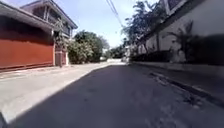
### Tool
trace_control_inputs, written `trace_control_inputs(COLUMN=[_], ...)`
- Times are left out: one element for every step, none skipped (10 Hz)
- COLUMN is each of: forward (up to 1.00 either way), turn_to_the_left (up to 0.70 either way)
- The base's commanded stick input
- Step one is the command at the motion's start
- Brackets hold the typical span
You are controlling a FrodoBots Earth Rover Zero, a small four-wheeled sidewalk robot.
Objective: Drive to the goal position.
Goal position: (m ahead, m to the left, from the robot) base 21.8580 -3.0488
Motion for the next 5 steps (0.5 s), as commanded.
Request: trace_control_inputs(forward=[1.00, 1.00, 1.00, 1.00, 1.00], turn_to_the_left=[0.00, -0.03, -0.01, -0.03, -0.13])
